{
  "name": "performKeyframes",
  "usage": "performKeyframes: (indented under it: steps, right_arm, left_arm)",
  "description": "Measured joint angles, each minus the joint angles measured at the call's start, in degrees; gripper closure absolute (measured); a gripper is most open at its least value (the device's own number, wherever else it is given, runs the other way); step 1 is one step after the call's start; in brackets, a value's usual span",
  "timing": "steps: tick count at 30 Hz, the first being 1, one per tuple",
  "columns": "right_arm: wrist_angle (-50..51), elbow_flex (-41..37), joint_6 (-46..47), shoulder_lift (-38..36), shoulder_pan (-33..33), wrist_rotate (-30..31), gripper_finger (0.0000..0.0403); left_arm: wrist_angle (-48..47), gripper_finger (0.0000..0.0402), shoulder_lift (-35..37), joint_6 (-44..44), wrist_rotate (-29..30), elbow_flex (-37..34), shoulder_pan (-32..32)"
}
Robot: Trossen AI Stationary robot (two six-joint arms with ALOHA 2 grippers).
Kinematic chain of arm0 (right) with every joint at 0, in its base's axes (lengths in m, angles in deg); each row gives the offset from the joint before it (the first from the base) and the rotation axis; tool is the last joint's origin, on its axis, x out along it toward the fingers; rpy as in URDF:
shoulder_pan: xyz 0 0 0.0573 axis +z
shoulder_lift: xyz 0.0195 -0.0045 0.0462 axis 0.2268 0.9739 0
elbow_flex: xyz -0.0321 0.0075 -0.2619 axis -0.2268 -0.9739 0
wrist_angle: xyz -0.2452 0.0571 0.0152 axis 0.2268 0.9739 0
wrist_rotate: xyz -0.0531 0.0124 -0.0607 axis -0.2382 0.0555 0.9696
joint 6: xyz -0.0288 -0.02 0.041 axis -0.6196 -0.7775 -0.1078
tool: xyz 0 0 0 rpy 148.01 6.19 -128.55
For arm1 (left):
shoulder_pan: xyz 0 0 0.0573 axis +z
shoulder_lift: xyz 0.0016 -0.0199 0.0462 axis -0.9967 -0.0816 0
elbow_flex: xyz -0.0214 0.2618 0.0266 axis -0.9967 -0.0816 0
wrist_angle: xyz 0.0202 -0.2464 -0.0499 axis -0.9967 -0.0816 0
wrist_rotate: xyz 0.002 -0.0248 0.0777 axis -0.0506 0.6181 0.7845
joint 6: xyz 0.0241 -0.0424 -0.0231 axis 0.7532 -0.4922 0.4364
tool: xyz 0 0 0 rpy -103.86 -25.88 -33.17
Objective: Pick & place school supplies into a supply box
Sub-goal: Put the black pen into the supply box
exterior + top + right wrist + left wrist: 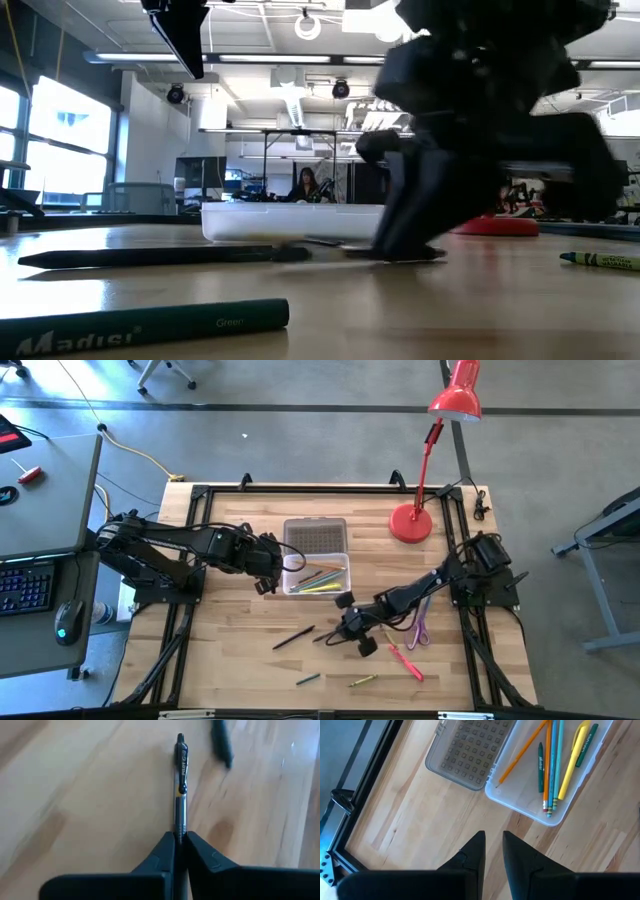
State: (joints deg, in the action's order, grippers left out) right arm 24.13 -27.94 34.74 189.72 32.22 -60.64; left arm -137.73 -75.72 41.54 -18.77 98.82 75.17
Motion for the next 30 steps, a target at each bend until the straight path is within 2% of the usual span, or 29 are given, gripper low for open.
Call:
performKeyframes:
  steps: [6,12,17,23,30]
  right_arm:
    - [3.5,7.5,-0.3,-0.1,-0.6,4.0,0.0370]
    - [12.5,16.9,-5.7,-0.1,-3.4,12.9,0.0388]
    - [17.5,20.7,-5.0,-0.1,-7.9,18.1,0.0388]
    - [20.0,19.1,-1.8,-0.1,-14.7,15.1,0.0370]
    - [19.8,14.2,0.2,-0.1,-18.6,9.6,0.0380]
  left_arm:
    - [0.2,0.0307,0.0,0.1,0.0,0.0,0.0]
    - [0.2,0.0307,0.0,0.2,0.0,0.0,0.0]
    - [0.2,0.0307,0.0,0.4,0.0,0.0,0.0]
    - [0.3,0.0307,0.0,1.4,0.0,0.0,0.0]
    - [0.4,0.0307,0.0,1.5,0.2,0.0,0.0]
